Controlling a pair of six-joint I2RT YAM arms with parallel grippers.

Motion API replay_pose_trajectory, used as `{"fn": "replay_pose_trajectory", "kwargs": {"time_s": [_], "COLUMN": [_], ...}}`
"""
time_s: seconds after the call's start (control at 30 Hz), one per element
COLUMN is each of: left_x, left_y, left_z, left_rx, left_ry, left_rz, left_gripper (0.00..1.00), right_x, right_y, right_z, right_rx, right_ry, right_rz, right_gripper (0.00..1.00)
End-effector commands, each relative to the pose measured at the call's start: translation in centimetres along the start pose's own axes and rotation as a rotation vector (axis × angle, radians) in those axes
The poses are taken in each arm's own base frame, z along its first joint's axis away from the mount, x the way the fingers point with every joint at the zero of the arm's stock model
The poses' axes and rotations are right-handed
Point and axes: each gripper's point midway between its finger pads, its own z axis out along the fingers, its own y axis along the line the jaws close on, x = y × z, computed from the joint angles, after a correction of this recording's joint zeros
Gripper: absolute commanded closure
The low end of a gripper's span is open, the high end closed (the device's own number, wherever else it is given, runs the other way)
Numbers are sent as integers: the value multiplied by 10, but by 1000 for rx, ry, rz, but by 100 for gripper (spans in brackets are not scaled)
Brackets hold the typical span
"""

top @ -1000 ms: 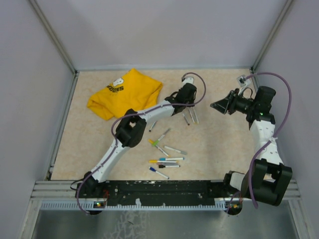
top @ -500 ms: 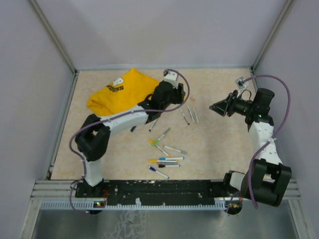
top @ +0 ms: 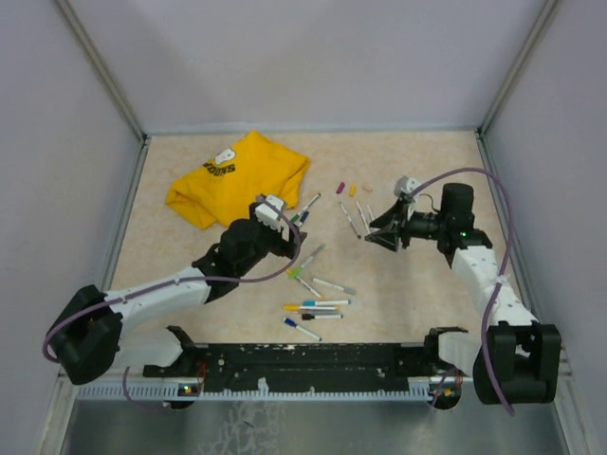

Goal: Open the pen caps
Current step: Place the pen cap at the center of the board, then pick up the pen from the center of the board.

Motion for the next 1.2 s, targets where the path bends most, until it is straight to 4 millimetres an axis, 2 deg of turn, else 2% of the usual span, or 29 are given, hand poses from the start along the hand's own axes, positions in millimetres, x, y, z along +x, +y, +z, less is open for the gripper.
{"fn": "replay_pose_trajectory", "kwargs": {"time_s": [0.0, 0.23, 0.4, 0.5, 0.53, 0.67, 0.7, 0.77, 1.03, 1.17], "left_x": [14, 58, 61, 66, 66, 71, 71, 71, 72, 72], "left_y": [27, 53, 61, 68, 75, 87, 88, 89, 91, 92], "left_z": [-27, -54, -56, -57, -57, -59, -60, -60, -62, -63], "left_rx": [-98, -195, -202, -193, -195, -190, -183, -178, -168, -166], "left_ry": [-12, 4, -18, -13, -16, -14, -15, -15, -23, -28], "left_rz": [7, -47, -88, -134, -153, -210, -218, -226, -243, -248], "left_gripper": [11, 5, 3, 2, 2, 2, 2, 1, 2, 2], "right_x": [16, 53, 61, 68, 62, 70, 80, 88, 123, 131], "right_y": [16, 29, 52, 47, 42, 31, 27, 25, 21, 19], "right_z": [22, 66, 93, 109, 118, 146, 153, 163, 182, 187], "right_rx": [-91, -139, -384, -498, -510, -558, -572, -595, -700, -717], "right_ry": [99, 322, 287, 294, 300, 363, 391, 423, 532, 560], "right_rz": [-256, -473, -703, -814, -839, -877, -875, -881, -836, -822], "right_gripper": [56, 54, 44, 41, 42, 43, 43, 44, 51, 56]}}
